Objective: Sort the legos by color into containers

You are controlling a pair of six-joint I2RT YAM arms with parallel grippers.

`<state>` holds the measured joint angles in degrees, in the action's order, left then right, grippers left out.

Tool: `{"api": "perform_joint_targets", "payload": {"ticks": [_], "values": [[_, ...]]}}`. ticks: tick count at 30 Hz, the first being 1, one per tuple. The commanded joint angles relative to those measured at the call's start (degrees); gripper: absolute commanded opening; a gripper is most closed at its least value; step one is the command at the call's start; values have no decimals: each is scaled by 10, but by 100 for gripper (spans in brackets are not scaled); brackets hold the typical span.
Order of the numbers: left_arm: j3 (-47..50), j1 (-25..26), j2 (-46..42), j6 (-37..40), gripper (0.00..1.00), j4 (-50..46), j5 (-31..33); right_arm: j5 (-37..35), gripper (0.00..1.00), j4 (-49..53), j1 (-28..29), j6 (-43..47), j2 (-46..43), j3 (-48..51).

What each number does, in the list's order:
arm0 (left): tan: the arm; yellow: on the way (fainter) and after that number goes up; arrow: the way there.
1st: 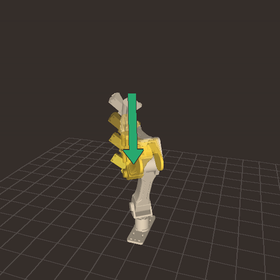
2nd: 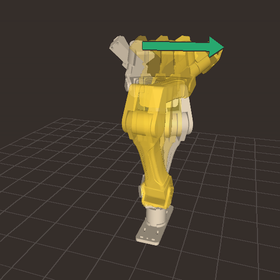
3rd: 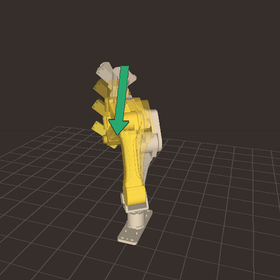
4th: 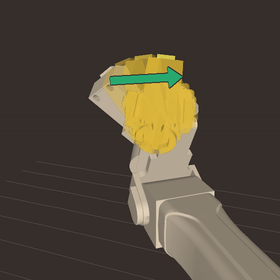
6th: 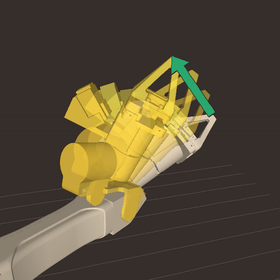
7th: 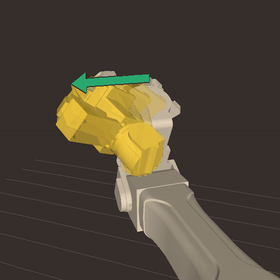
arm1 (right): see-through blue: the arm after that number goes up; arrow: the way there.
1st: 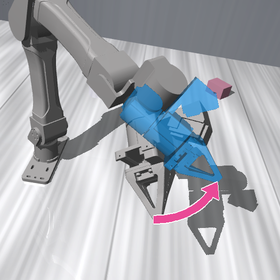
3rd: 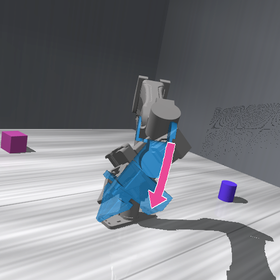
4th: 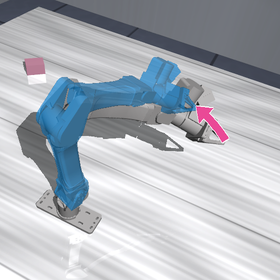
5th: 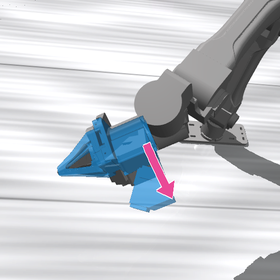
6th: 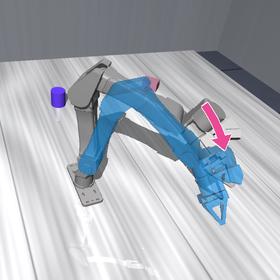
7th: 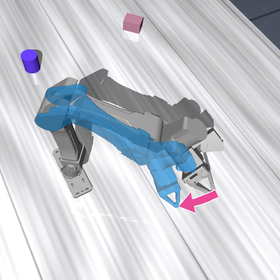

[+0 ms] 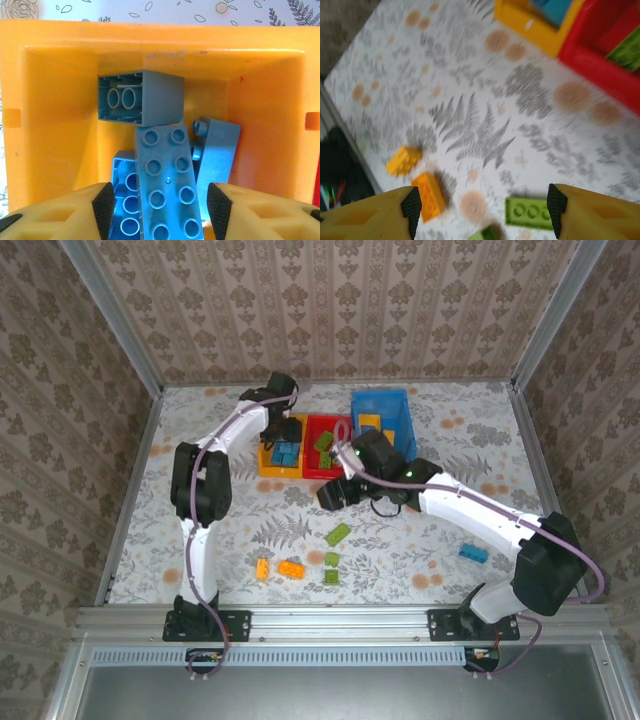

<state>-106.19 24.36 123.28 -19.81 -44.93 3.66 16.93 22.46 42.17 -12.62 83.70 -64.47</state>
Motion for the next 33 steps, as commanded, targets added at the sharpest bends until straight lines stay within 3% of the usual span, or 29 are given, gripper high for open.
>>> {"api": "perform_joint_targets", "payload": {"ticks": [1,9,17,24,33], "values": [[35,15,-97,-29,60,-9,-10,2,71,15,65,124,-16,25],[291,47,-343,-115,64,46,-28,-65,77,-17,205,173,78,26],[496,45,-638,-163,68,14,-40,-118,81,-6,256,168,201,-46],[575,27,-857,-205,68,-84,-87,-155,77,9,262,154,277,-87],[583,25,-973,-219,63,-246,-182,-179,61,25,266,149,317,-107]]}}
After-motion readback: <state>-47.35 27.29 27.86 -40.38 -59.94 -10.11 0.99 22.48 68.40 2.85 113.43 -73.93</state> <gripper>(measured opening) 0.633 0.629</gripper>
